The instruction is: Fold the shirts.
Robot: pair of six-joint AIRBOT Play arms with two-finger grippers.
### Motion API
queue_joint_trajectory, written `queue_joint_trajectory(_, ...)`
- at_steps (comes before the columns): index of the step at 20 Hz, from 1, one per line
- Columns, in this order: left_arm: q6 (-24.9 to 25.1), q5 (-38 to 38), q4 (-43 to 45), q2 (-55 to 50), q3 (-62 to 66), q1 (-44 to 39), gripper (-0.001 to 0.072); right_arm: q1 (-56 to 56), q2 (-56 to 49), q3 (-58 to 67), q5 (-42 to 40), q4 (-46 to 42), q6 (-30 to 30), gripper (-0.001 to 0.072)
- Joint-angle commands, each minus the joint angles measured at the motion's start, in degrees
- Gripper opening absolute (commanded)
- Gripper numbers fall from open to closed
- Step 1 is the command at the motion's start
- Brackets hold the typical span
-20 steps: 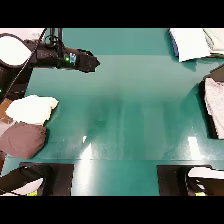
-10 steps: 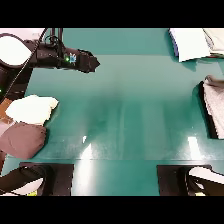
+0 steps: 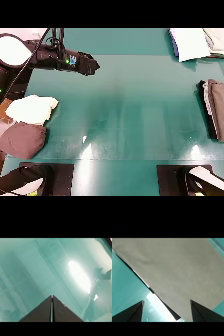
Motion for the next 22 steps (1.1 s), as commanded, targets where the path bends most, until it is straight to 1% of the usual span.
queue_joint_trajectory(1,0.31,-0.44,0.00,-0.02,0.00,-0.04,0.0026,4.09,1.62,2.34,-0.33,0.07,0.07,0.0661)
queue_joint_trajectory(5,0.31,0.46,0.35,-0.02,0.00,-0.02,0.0026,18.71,2.01,8.81,-0.35,10.29,1.11,0.0657)
queue_joint_trajectory(8,0.28,0.98,1.29,-0.02,0.00,-0.02,0.0026,33.05,1.97,11.34,-1.62,11.19,1.09,0.0654)
queue_joint_trajectory(9,0.28,1.18,1.25,-0.02,0.00,-0.04,0.0026,37.46,1.97,11.69,-2.36,11.17,1.07,0.0643)
queue_joint_trajectory(10,0.28,1.14,1.22,-0.02,0.02,-0.04,0.0026,41.81,1.95,12.00,-2.97,11.08,1.05,0.0565)
queue_joint_trajectory(11,0.28,1.14,1.25,-0.02,0.02,-0.04,0.0026,45.51,1.97,12.00,-3.80,10.82,1.05,0.0462)
queue_joint_trajectory(12,0.28,1.16,1.22,-0.02,0.02,-0.04,0.0026,48.89,1.97,12.00,-4.39,10.75,1.03,0.0305)
queue_joint_trajectory(13,0.28,1.14,1.22,-0.02,0.02,-0.04,0.0026,51.74,1.97,12.00,-4.57,10.75,1.01,0.0082)
queue_joint_trajectory(14,0.28,1.16,1.22,-0.02,0.02,-0.04,0.0026,53.75,1.95,12.00,-4.76,10.78,0.96,0.0016)
queue_joint_trajectory(17,0.28,1.14,1.22,-0.02,0.02,-0.02,0.0026,57.22,1.95,11.96,-5.44,10.78,0.96,0.0016)
queue_joint_trajectory(22,0.28,1.14,1.22,-0.02,0.02,-0.04,0.0026,57.53,1.97,11.96,-5.38,10.82,0.98,0.0016)
